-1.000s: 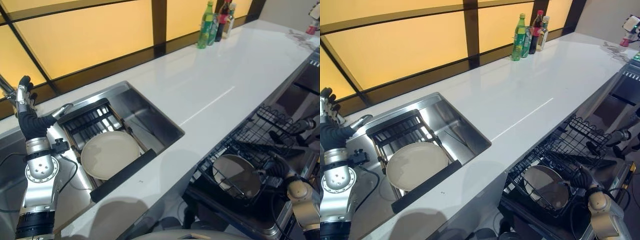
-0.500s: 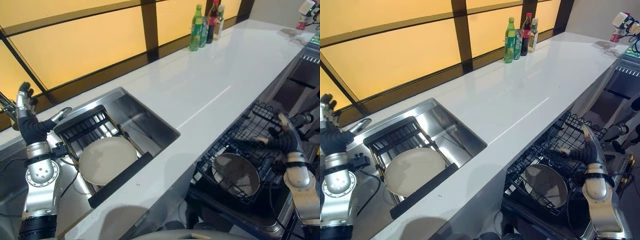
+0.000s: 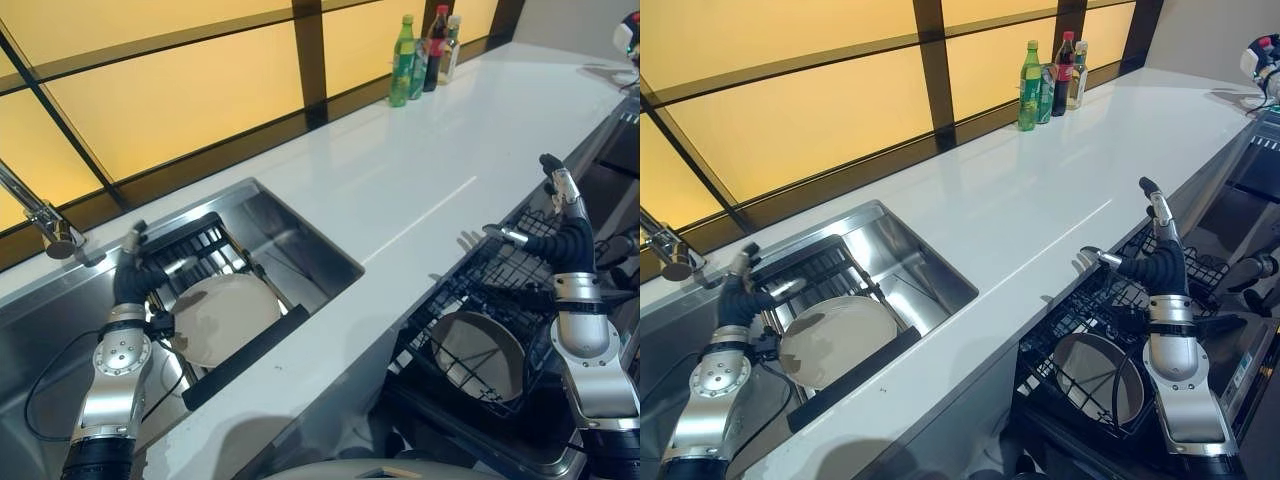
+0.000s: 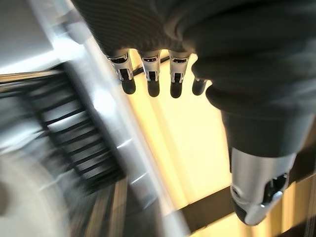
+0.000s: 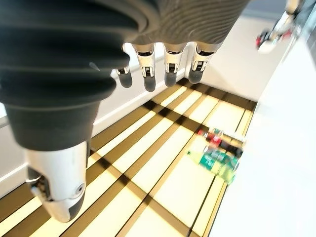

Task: Pick up plates and place into dishwasher.

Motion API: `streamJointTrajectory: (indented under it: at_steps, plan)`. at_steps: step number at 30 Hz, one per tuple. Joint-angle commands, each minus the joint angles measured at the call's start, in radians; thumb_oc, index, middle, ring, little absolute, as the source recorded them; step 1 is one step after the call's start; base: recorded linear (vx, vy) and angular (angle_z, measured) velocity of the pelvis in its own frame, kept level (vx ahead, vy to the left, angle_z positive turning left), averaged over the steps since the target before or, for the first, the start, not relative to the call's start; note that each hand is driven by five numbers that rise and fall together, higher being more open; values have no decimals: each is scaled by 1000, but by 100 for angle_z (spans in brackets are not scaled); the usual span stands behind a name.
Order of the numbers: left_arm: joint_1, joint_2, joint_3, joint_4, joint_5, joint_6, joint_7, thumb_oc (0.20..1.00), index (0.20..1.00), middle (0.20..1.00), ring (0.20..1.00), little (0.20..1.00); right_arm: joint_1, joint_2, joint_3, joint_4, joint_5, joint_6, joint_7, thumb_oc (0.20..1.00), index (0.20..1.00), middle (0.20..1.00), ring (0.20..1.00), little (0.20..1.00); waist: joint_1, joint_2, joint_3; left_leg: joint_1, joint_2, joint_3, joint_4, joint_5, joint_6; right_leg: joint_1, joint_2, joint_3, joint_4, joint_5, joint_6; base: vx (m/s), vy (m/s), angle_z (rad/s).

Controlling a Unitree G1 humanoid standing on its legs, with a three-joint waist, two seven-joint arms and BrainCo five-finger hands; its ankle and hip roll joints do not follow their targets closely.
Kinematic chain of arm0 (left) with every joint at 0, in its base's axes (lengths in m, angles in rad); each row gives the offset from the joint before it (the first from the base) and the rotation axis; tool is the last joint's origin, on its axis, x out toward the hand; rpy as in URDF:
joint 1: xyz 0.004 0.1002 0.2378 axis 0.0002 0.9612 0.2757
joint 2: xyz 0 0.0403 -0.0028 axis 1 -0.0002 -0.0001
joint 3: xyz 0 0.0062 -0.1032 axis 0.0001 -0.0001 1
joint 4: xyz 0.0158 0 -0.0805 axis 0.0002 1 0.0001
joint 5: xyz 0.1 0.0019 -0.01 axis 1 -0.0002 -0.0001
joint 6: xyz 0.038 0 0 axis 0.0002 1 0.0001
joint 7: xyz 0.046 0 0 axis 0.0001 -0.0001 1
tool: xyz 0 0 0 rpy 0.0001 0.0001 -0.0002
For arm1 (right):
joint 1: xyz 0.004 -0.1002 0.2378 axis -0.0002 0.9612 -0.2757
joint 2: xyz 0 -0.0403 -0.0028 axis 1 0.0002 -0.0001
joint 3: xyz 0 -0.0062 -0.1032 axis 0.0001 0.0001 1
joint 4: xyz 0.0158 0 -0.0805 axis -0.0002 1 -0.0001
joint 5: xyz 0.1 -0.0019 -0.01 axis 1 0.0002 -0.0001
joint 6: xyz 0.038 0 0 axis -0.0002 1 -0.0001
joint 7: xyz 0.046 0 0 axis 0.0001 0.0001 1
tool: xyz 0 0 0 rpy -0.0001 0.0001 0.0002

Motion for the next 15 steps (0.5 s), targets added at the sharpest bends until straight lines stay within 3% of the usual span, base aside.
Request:
streamJointTrajectory:
  at_steps: [1,3,9,15]
  plan:
    - [-34,131,9,26,68,36,-29,1000,1000,1000,1000,1000,-104,-58,9,-52,60,-36,1,1000,1000,1000,1000,1000,26,-29,24,-138,-8,-158,66,73,18,58,-9,61,95,-124,21,108,191,-19]
    - [-17,157,24,43,75,53,-30,1000,1000,1000,1000,1000,-114,-70,23,-49,74,-33,3,1000,1000,1000,1000,1000,42,-24,28,-135,-36,-207,46,65,30,64,-12,88,92,-127,25,92,188,-26]
    - [-71,208,4,114,99,56,-25,1000,1000,1000,1000,1000,-80,-85,2,-59,93,-41,10,1000,1000,1000,1000,1000,-4,-3,14,-97,-34,-135,-35,80,25,53,-47,71,78,-122,55,25,208,-31]
    - [-127,228,-38,197,135,40,-5,1000,1000,1000,1000,1000,-94,-122,7,-47,119,-29,23,1000,1000,1000,1000,1000,-35,13,25,-81,-74,-104,-38,49,42,27,-88,87,95,-116,82,54,159,-6]
